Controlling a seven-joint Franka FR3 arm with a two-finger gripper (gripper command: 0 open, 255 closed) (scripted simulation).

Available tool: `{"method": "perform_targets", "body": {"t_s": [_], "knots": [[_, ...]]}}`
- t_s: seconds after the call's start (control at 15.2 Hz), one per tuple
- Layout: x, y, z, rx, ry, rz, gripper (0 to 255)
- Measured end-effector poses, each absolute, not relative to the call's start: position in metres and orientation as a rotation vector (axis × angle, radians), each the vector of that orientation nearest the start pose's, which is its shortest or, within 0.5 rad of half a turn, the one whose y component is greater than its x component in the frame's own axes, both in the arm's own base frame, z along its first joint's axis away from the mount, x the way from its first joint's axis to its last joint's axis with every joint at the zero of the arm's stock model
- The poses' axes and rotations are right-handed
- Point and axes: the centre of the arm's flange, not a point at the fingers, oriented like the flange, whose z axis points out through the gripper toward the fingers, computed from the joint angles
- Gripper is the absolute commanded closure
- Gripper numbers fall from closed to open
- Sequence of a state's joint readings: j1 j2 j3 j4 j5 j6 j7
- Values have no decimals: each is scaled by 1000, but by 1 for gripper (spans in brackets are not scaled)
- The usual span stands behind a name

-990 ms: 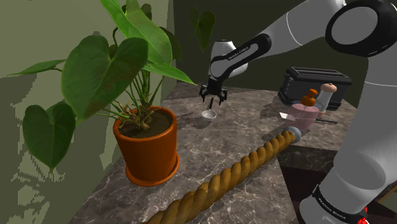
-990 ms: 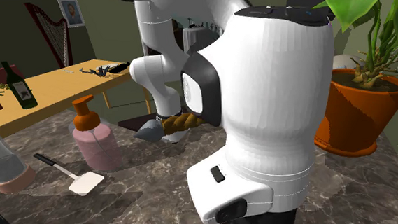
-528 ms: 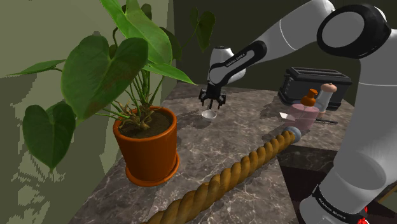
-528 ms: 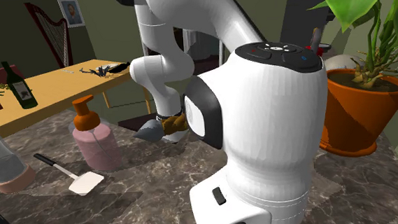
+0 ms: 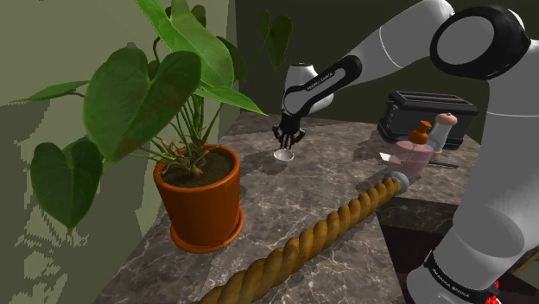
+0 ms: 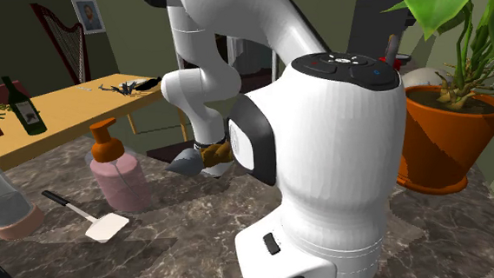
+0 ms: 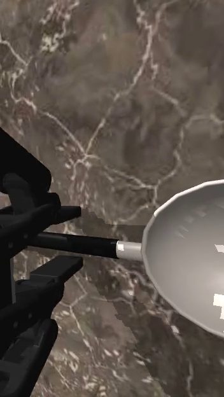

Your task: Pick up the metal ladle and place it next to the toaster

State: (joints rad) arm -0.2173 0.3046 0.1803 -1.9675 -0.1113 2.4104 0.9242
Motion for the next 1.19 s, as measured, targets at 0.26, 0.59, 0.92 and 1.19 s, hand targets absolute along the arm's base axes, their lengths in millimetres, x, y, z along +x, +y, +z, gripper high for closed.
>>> {"method": "perform_targets", "body": {"t_s": [0.26,0.59,0.92,1.19], "knots": [[622,-29,334,-2791,1341,-221,255],[622,-28,336,-2791,1340,-220,255],[621,-27,360,-2791,1340,-219,255],[621,-29,380,-2791,1340,-219,255]]}}
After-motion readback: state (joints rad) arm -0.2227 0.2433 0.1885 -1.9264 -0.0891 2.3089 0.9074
